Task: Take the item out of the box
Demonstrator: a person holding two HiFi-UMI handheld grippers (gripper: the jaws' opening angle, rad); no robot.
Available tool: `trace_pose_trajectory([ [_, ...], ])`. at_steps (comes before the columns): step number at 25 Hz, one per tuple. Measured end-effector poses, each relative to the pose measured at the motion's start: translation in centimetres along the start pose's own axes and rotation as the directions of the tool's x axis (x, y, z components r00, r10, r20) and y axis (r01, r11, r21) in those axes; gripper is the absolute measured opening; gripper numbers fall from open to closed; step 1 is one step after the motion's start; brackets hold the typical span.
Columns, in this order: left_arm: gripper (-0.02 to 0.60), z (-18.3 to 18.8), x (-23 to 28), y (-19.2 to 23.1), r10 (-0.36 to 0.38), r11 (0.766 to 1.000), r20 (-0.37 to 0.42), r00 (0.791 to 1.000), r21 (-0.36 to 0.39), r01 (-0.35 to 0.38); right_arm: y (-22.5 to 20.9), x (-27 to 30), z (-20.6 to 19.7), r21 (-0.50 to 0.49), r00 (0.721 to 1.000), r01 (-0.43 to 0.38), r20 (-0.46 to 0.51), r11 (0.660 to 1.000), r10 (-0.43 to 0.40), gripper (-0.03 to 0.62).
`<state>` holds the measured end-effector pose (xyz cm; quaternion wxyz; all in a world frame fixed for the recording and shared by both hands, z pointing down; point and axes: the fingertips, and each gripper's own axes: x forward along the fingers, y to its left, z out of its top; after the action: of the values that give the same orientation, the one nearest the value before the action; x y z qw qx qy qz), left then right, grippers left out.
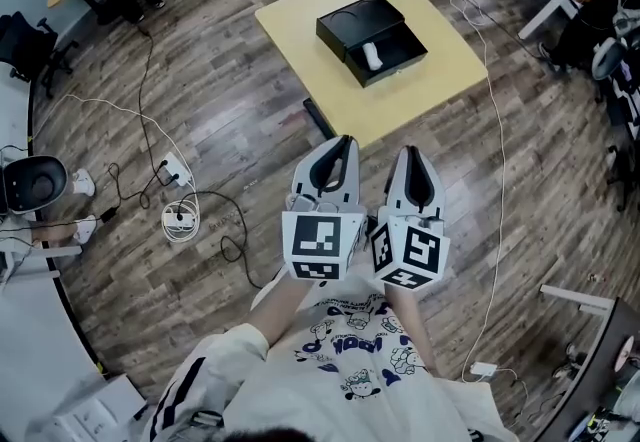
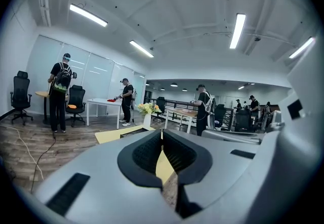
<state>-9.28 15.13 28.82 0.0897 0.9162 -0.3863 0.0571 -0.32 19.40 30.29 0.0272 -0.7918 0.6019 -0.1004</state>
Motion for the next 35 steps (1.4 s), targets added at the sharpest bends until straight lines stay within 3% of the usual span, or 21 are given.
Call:
trace_pose_trajectory([
  [23, 0.023, 2.7, 16.8, 6.1, -0.051, 0.998, -0.059, 0.997, -0.046, 0.048, -3.6, 17.2, 2.1, -0.004, 0.997, 0.071, -0.037, 0.997, -0.071, 0.043],
  [35, 0.023, 1.9, 22.7, 8.6, -0.06, 0.996, -0.122, 0.991, -0.067, 0.052, -4.3, 23.0, 2.0, -0.011, 0.995, 0.087, -0.056, 0.996, -0.087, 0.043],
])
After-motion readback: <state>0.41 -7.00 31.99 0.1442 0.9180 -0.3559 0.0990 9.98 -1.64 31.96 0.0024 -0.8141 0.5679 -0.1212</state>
